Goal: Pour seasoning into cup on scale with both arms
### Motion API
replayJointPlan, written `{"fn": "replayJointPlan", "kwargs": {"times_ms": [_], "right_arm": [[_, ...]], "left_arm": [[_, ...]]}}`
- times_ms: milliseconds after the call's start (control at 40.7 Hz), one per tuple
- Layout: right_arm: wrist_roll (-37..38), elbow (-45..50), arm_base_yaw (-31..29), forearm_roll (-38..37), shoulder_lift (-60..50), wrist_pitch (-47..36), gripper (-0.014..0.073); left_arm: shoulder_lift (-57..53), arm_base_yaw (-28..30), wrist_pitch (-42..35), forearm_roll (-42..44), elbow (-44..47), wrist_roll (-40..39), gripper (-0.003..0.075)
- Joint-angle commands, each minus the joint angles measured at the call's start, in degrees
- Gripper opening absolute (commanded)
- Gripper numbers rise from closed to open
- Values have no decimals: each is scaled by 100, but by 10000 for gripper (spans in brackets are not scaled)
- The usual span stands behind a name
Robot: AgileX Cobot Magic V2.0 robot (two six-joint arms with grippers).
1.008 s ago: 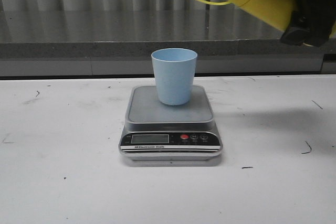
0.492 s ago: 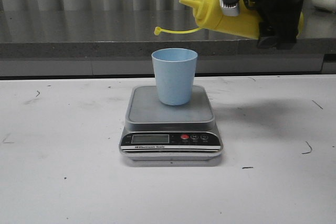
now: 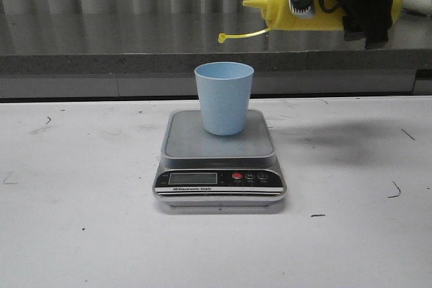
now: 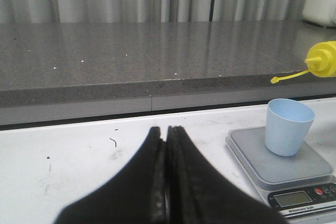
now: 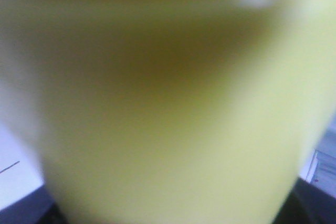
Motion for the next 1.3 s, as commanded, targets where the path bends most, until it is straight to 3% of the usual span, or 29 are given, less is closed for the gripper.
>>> {"fn": "replayJointPlan", "kwargs": {"times_ms": [0, 1278], "right_arm": [[55, -244, 3, -429, -302, -139, 299], [72, -237, 214, -788, -302, -125, 299]], "left_arm": [[62, -1, -510, -40, -143, -53, -20], [62, -1, -510, -40, -143, -53, -20]]}}
